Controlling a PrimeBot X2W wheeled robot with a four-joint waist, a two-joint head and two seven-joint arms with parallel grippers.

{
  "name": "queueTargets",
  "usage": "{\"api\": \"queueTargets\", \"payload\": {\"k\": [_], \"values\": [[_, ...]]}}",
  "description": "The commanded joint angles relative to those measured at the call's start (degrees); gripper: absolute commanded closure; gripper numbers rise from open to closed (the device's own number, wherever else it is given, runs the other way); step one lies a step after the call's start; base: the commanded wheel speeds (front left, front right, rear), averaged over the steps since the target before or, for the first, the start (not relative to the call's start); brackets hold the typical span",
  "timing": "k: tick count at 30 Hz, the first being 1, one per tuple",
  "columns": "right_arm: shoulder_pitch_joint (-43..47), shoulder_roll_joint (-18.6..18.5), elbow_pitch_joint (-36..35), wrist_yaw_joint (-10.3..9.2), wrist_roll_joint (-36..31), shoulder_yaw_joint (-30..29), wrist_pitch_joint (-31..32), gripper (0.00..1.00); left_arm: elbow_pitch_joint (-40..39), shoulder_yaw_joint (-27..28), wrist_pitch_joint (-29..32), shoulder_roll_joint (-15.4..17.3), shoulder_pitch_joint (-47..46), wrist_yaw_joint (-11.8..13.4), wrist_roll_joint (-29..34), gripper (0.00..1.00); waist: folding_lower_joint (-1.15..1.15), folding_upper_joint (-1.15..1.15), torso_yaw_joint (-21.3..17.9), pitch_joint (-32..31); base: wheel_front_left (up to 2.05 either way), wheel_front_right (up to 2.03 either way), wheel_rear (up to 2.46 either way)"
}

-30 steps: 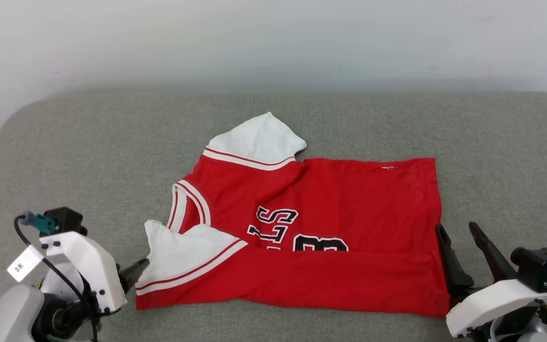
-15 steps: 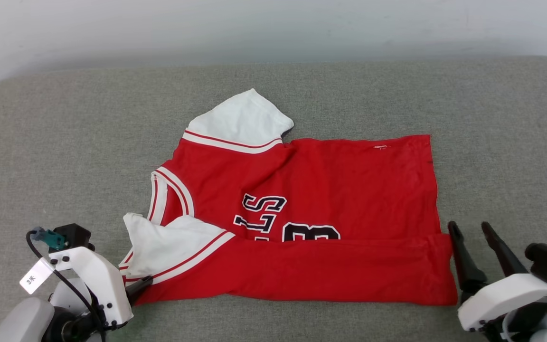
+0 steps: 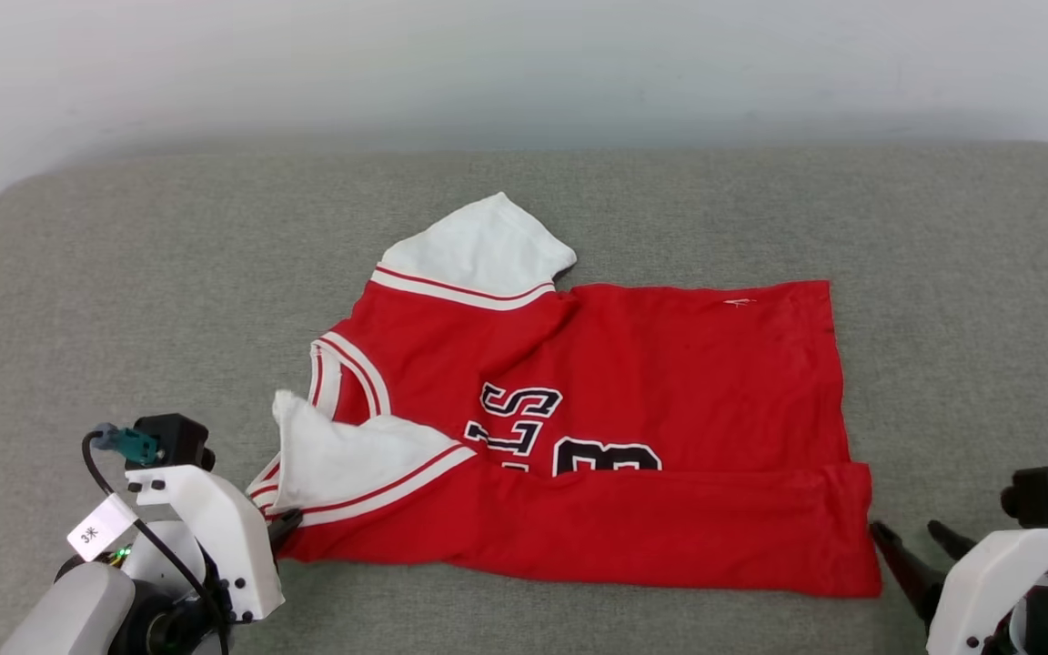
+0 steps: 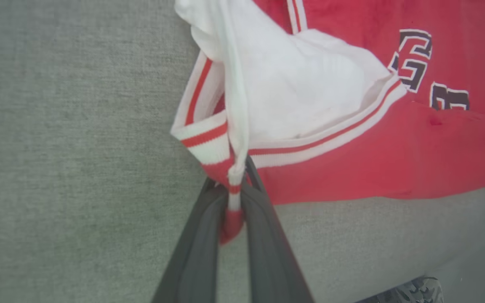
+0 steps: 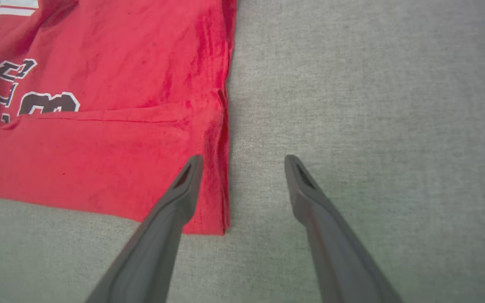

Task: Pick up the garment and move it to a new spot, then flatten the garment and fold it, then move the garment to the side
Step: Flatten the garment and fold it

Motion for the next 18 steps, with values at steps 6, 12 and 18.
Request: {"api": "queueTargets", "payload": {"k": [6,12,18], "values": [[-1.29,-0.32,-1.07,-0.05,0.65,2.44,7.89,0.00,-4.81,-0.10,-0.89,0.28,0.59,1.22,1.36,1.00,0.00,0.00,1.82,0.89,0.00,0.00,0.00],[-2.08,0.37,3.65,-0.05,0.58,4.53,10.98,0.00,-6.67,-0.49,-1.49,-0.29,0.21,1.29,1.68,1.00,0.00,0.00,3.07,2.83,0.00,0.00,0.00],[-2.95,1.33,7.28,0.04,2.67,6.98,14.10,1.00,-6.45,-0.26,-2.34,-0.48,1.03,1.14,1.31,1.00,0.00,0.00,2.98,3.42,0.00,0.00,0.00]]}}
